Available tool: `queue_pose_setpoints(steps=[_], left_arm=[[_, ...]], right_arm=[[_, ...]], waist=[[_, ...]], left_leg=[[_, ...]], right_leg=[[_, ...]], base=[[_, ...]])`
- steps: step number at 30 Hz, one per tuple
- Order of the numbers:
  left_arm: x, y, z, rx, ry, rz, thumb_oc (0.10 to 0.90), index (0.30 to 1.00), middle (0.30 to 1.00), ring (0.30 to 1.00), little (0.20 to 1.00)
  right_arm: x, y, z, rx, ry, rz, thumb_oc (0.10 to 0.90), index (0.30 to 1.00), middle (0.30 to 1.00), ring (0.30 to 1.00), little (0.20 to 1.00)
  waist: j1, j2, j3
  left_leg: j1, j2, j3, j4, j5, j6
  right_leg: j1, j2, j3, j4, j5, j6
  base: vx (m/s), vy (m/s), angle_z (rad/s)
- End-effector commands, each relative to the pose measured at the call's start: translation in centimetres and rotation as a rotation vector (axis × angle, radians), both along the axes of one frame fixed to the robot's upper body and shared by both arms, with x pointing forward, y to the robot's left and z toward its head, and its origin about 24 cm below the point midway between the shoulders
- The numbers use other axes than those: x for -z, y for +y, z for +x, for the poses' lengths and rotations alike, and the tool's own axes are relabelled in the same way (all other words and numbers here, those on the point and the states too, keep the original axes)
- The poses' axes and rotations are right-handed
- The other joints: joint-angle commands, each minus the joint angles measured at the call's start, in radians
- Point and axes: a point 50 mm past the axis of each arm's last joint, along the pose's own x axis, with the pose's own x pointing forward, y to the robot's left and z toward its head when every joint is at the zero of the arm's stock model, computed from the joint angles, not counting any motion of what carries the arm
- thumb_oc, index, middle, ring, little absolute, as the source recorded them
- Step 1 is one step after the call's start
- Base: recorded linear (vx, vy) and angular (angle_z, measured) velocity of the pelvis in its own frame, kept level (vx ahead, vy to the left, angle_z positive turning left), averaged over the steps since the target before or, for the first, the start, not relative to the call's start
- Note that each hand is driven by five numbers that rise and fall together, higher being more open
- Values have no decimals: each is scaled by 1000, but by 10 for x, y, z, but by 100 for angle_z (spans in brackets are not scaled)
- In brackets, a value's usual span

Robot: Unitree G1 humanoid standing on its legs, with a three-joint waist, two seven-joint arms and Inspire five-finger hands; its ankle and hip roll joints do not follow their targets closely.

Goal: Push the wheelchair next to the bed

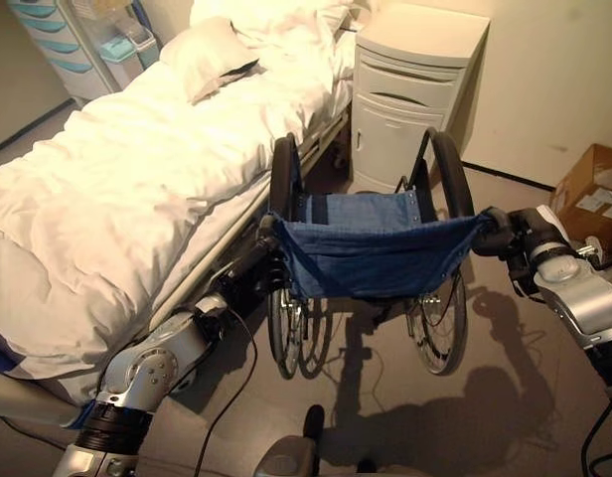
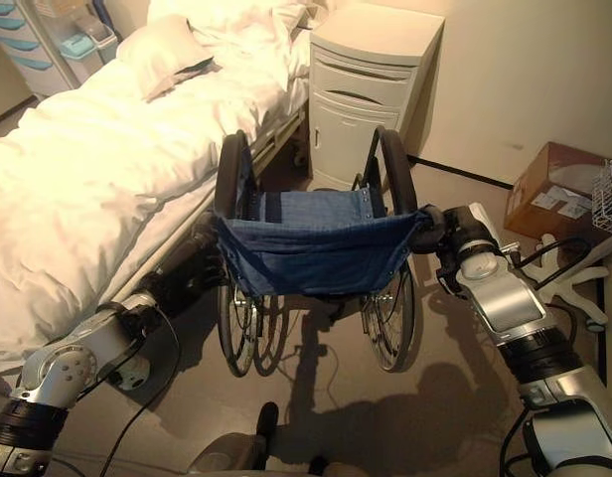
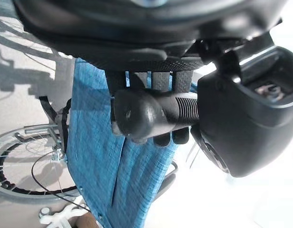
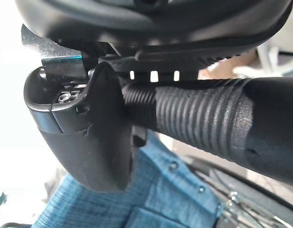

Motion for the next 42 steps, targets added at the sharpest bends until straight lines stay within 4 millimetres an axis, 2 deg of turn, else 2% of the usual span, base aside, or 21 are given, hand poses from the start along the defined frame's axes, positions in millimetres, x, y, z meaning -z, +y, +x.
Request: queue_pose_setpoints(steps=[1,8,23,32,36,39,42], left_arm=[[-47,31,10,-128,-225,20,800,900,900,900,900],[-54,34,11,-133,-248,54,800,900,900,900,900],[-86,61,-5,-199,-371,203,800,900,900,900,900],[-97,87,-15,-306,-387,319,800,900,900,900,900],[-101,91,-17,-315,-384,324,800,900,900,900,900],[-103,93,-19,-312,-376,324,800,900,900,900,900],[-103,93,-21,-316,-369,323,800,900,900,900,900]], right_arm=[[-28,69,13,-321,-156,173,800,900,900,900,900],[-30,58,8,-276,-188,196,800,900,900,900,900],[-59,14,-19,-175,-369,196,800,900,900,900,900],[-88,-14,-35,-29,-527,-19,800,900,900,900,900],[-99,-23,-43,18,-567,-129,800,900,900,900,900],[-114,-31,-50,91,-625,-287,800,900,900,900,900],[-126,-34,-54,117,-657,-372,800,900,900,900,900]], waist=[[58,-55,-157],[41,-51,-169],[14,-42,-177],[5,-37,-184],[3,-36,-185],[5,-36,-186],[7,-36,-186]], left_leg=[[102,23,-13,-24,-43,-47],[121,27,8,-43,-50,-46],[156,31,26,-62,-75,-43],[164,36,30,-68,-79,-43],[167,39,33,-71,-78,-45],[169,40,34,-71,-78,-45],[170,40,34,-70,-79,-44]], right_leg=[[-130,-101,81,-72,241,91],[-131,-101,83,-72,236,96],[-120,-98,97,-72,220,103],[-116,-91,106,-72,211,101],[-115,-89,108,-72,209,102],[-112,-88,107,-72,207,103],[-112,-87,111,-72,208,104]], base=[[18,21,5],[20,3,9],[21,-13,11],[28,-15,5],[27,-12,3],[23,-10,2],[11,-3,0]])
